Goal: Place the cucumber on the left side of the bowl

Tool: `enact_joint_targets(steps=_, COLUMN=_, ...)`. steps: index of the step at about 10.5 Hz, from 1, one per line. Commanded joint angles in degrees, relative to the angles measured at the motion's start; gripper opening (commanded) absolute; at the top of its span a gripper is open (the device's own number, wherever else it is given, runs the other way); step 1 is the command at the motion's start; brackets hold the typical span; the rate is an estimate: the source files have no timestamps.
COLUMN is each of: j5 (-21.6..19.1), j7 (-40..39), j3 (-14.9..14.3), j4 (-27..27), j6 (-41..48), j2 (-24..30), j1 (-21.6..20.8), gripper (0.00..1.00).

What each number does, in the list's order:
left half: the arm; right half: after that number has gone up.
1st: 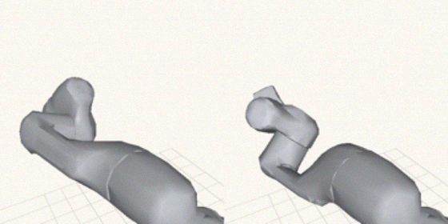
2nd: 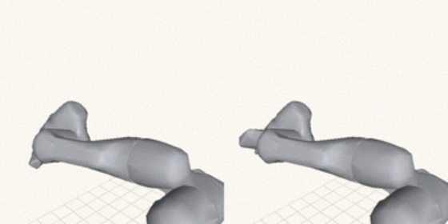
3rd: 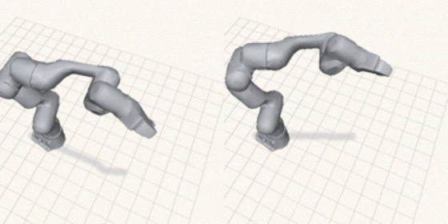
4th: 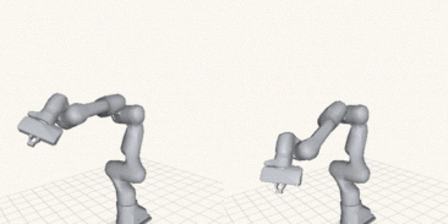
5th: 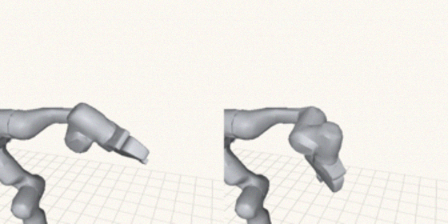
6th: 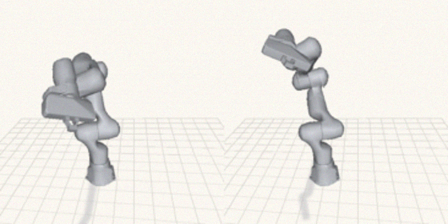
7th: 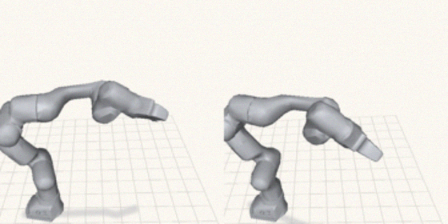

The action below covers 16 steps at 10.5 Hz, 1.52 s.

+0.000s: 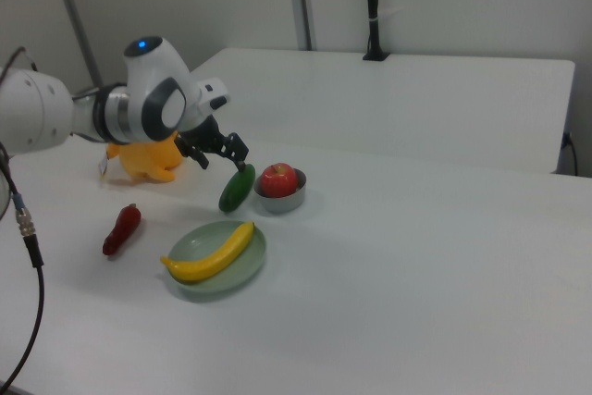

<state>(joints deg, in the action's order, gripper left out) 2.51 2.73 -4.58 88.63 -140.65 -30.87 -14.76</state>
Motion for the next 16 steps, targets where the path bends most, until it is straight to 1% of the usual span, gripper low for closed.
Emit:
enact_joint_targets(steps=1, j5=-0.2, j7=0.6, j3=-0.6, j4=1.8, j6=18.5, j2=10.4, j1=0.6, gripper=1.00)
enact_joint_targets(steps=2, j5=-0.2, j7=3.2, j3=-0.6, j4=1.5, j6=26.1, j2=14.1, j1=1.0, gripper=1.00)
enact_joint_targets(steps=3, j5=0.1, j7=10.1, j3=-0.6, j4=1.4, j6=32.0, j2=17.4, j1=1.7, gripper=1.00)
enact_joint_targets(steps=4, j5=0.5, j7=13.9, j3=-0.6, j4=1.5, j6=35.9, j2=21.4, j1=2.3, gripper=1.00)
enact_joint_targets(steps=6, j5=0.0, j7=14.4, j3=-0.5, j4=2.1, j6=45.2, j2=28.5, j1=3.2, gripper=1.00)
enact_joint_targets(steps=7, j5=-0.4, j7=14.5, j3=-0.4, j4=2.8, j6=47.6, j2=31.5, j1=4.0, gripper=1.00)
enact_joint_targets(steps=8, j5=-1.3, j7=14.5, j3=-0.3, j4=4.5, j6=48.7, j2=34.5, j1=4.2, gripper=1.00)
enact_joint_targets(steps=9, j5=-2.1, j7=14.1, j3=-0.3, j4=7.8, j6=48.9, j2=37.5, j1=4.4, gripper=1.00)
enact_joint_targets(steps=10, j5=-3.0, j7=13.7, j3=-0.3, j4=9.0, j6=49.0, j2=39.5, j1=5.4, gripper=1.00)
enact_joint_targets(steps=11, j5=-3.4, j7=11.9, j3=-0.3, j4=10.1, j6=49.0, j2=40.8, j1=6.2, gripper=1.00)
enact_joint_targets(steps=12, j5=-3.4, j7=8.3, j3=-0.1, j4=10.1, j6=49.2, j2=40.8, j1=7.5, gripper=1.00)
enact_joint_targets(steps=14, j5=-4.4, j7=1.3, j3=-0.2, j4=9.6, j6=48.3, j2=39.7, j1=8.3, gripper=1.00)
enact_joint_targets(steps=15, j5=-5.8, j7=-2.5, j3=-0.4, j4=9.4, j6=45.9, j2=38.4, j1=8.3, gripper=1.00)
enact_joint_targets(steps=16, j5=-6.1, j7=-4.6, j3=-0.5, j4=9.3, j6=44.6, j2=37.8, j1=9.0, gripper=1.00)
